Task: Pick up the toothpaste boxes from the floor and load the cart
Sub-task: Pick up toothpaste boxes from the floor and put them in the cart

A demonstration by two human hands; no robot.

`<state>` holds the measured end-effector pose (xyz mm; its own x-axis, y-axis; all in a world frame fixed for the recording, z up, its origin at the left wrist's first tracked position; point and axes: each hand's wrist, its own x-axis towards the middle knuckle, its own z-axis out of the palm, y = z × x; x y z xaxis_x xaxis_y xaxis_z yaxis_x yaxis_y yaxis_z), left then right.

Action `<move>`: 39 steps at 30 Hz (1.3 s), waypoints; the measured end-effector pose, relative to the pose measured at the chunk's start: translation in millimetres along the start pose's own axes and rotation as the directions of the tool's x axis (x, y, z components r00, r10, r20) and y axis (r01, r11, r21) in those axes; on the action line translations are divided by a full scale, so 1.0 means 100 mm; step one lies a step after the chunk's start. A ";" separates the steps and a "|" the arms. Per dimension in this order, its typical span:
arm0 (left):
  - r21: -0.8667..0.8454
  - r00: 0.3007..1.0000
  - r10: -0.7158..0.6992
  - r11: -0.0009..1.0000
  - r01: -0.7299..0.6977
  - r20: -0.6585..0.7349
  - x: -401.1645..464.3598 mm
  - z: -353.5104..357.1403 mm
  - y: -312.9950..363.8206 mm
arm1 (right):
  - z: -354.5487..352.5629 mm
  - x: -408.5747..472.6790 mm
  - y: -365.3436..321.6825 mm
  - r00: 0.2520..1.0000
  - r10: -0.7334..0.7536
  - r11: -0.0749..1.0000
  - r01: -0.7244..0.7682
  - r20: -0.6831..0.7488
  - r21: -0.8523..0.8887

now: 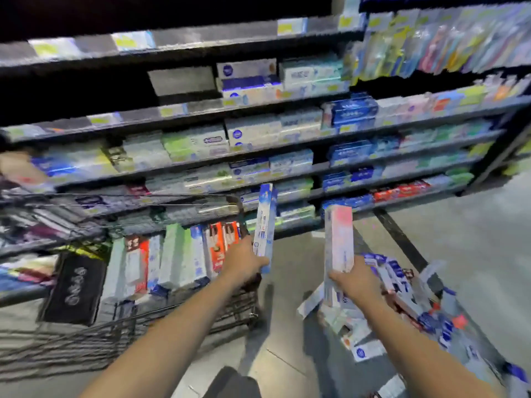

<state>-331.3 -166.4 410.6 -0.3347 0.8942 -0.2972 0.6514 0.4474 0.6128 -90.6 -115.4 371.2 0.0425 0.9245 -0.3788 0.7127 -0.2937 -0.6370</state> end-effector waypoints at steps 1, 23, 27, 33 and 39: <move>-0.014 0.998 -0.043 0.999 0.043 -0.047 -0.01 -0.21 -0.15 | 0.11 -0.03 -0.30 0.998 -0.049 0.998 0.050 0.029 -0.024; -0.002 0.865 -0.501 0.866 0.501 0.036 0.61 -2.36 -3.89 | 4.02 -0.44 -3.18 0.886 -0.062 0.908 0.241 0.459 -0.343; 0.043 0.847 -0.516 0.856 0.515 0.125 0.95 -2.06 -4.11 | 4.42 -0.27 -3.16 0.892 0.010 0.895 0.193 0.451 -0.402; -0.051 0.831 -0.500 0.849 0.526 0.245 1.57 -1.50 -4.30 | 5.08 0.16 -3.10 0.907 0.058 0.874 0.155 0.416 -0.460; -0.098 0.866 -0.472 0.866 0.491 0.166 1.90 -1.17 -4.37 | 5.46 0.42 -2.94 0.925 0.077 0.851 0.133 0.372 -0.508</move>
<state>-759.3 -193.1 171.9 -0.4845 0.5651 -0.6678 0.3334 0.8250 0.4562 -680.6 -123.0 175.5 -0.1658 0.7423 -0.6493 0.9678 -0.0039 -0.2516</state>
